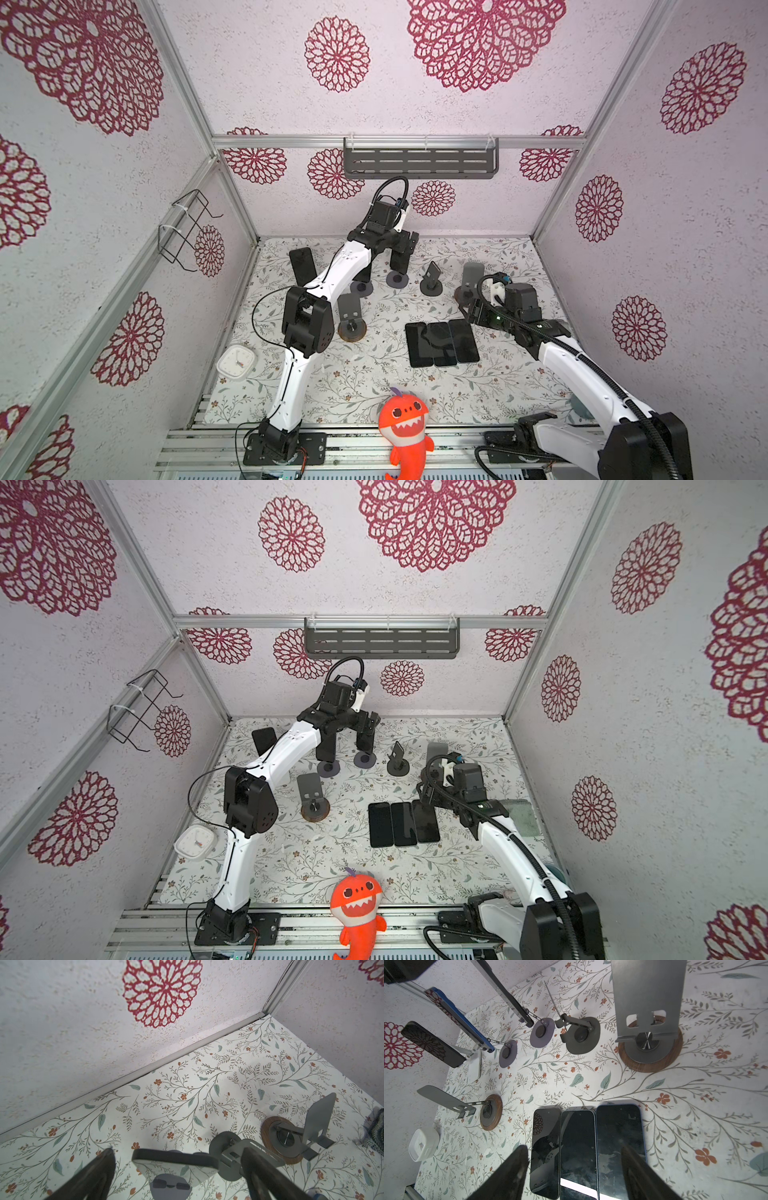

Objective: Remove the phone from the phone stand

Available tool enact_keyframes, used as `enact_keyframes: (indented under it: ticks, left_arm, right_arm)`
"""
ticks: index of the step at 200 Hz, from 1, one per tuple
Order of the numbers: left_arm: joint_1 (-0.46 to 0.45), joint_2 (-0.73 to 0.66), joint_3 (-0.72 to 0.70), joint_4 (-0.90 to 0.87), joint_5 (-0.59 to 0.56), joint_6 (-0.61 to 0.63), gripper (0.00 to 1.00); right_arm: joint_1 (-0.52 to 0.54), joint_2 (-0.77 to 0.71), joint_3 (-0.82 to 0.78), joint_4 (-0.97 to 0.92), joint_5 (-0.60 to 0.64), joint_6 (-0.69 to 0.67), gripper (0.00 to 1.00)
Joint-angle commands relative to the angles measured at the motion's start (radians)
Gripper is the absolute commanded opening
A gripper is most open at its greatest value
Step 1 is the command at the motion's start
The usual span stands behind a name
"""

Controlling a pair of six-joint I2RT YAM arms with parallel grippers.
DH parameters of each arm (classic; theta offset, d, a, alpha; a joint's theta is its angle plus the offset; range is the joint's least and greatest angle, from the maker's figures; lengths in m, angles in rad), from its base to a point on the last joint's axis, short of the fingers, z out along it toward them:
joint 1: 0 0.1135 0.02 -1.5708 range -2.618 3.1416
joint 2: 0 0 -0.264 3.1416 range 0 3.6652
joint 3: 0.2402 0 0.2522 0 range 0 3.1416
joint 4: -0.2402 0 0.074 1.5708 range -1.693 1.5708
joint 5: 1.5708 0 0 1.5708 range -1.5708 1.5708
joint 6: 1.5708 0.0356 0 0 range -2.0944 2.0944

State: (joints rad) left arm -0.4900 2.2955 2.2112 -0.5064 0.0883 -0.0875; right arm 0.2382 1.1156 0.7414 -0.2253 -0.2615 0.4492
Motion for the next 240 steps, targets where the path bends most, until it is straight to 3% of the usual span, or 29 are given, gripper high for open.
enact_keyframes:
  ticks: [1, 219, 240]
  left_arm:
    - [-0.002, 0.022, -0.023, 0.038, 0.016, 0.002, 0.98]
    - [0.004, 0.022, -0.130, 0.121, -0.006, -0.015, 1.00]
    - [0.004, 0.024, -0.132, 0.123, -0.010, -0.015, 0.94]
  right_arm:
    - [0.000, -0.017, 0.004, -0.002, 0.020, -0.018, 0.74]
    - [-0.002, -0.023, 0.004, -0.019, 0.041, -0.029, 0.74]
    - [-0.002, -0.023, 0.003, -0.019, 0.042, -0.029, 0.74]
